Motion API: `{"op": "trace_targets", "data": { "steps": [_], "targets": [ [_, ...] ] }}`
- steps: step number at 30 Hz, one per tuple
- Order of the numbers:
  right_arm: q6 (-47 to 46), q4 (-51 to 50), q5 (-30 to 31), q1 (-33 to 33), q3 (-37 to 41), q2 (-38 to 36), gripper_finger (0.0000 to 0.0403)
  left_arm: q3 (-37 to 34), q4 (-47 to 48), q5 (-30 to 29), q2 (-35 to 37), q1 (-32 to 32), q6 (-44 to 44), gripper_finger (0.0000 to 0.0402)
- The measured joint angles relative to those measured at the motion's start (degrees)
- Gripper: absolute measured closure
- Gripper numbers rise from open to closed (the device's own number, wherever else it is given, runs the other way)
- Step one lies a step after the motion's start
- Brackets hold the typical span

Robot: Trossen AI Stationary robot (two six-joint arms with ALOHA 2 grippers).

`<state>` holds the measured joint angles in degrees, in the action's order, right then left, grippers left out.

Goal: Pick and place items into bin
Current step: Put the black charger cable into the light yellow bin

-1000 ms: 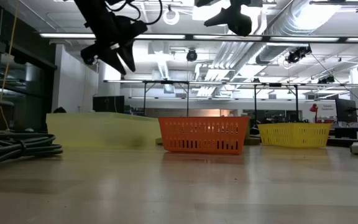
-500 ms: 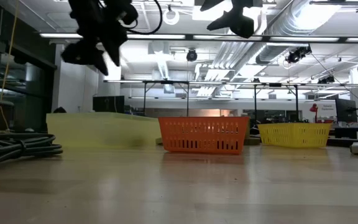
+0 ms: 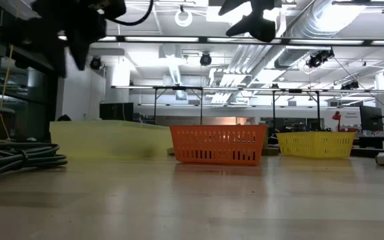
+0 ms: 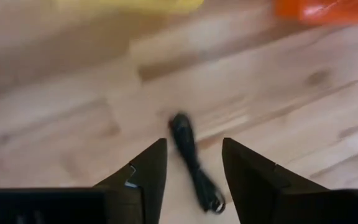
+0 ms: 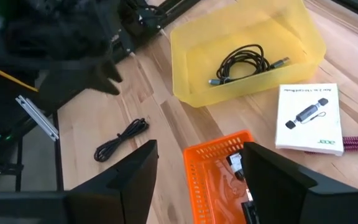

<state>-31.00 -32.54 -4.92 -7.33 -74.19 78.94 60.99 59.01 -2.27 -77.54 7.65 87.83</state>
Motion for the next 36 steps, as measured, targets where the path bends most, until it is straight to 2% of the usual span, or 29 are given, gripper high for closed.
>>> {"op": "trace_targets", "data": {
  "steps": [5,9,12,20,30,33,36],
  "targets": [
    [0.0,-1.9,0.0,0.0,0.0,0.0,0.0176,0.0,-0.4,4.7,-5.6,4.3,8.6,0.022],
    [0.0,-2.4,-0.1,0.0,0.0,0.0,0.0174,0.0,-6.4,6.2,-10.0,6.2,12.2,0.0182],
    [0.0,-2.4,-0.5,0.0,0.0,0.0,0.0175,0.0,-10.5,6.2,-12.9,6.8,13.0,0.0152],
    [0.9,-2.8,-1.1,0.0,0.0,0.0,0.0175,0.0,-9.2,5.7,-19.3,7.0,13.1,0.0092],
    [1.2,-3.1,-1.4,0.0,0.0,0.0,0.0183,0.0,-11.5,4.5,-24.4,7.0,13.1,0.0089],
    [1.4,-3.1,-1.4,0.0,0.0,0.0,0.0188,0.0,-11.0,4.1,-24.9,7.0,13.0,0.0108],
    [1.3,-3.1,-1.3,0.0,0.0,0.0,0.0193,0.0,-11.2,3.6,-25.6,7.0,12.9,0.0148]
  ]
}}
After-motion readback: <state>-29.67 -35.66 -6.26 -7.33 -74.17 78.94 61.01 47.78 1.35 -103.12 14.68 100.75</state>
